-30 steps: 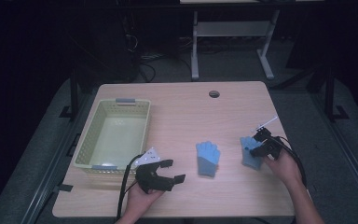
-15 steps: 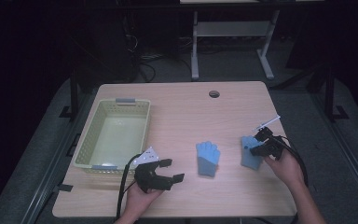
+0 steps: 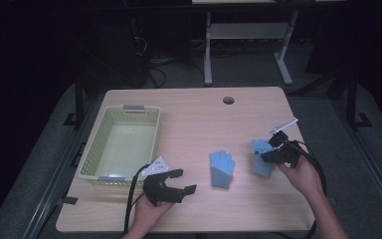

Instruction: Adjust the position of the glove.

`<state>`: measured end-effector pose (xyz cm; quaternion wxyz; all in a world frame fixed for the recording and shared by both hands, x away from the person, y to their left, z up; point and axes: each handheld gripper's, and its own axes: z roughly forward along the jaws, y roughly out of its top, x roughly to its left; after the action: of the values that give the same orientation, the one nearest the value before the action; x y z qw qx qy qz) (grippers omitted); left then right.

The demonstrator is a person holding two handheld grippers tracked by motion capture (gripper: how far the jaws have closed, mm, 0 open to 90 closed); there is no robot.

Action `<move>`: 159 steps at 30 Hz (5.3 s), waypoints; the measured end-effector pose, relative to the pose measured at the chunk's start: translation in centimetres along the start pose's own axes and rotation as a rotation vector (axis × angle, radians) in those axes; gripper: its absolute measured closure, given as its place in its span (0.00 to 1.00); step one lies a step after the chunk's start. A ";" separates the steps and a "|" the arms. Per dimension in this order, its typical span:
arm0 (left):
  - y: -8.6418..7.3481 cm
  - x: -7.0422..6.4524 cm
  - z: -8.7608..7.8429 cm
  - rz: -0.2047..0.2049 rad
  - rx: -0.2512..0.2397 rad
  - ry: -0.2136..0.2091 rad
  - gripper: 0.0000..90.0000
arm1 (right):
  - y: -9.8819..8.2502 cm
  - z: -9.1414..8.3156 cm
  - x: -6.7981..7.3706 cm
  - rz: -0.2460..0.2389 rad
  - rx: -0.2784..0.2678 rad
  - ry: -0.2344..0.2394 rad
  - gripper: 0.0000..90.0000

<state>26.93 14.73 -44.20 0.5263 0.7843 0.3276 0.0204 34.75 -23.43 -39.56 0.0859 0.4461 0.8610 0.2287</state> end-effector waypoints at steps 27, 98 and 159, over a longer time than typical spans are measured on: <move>0.0 0.1 -0.1 -0.001 -0.004 0.004 0.22 | 3.8 1.3 6.7 -0.136 -0.022 0.114 0.93; 0.7 0.0 1.4 -0.128 0.021 -0.040 0.25 | 2.0 4.7 6.8 0.046 -0.101 0.237 0.64; 0.8 2.0 10.0 -0.549 0.173 -0.095 0.66 | -2.9 7.8 5.8 0.387 -0.212 0.400 0.75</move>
<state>32.63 7.49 -48.59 0.4582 0.7083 0.5032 -0.1876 32.02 -17.72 -47.46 -0.0847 0.5366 0.7309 0.4131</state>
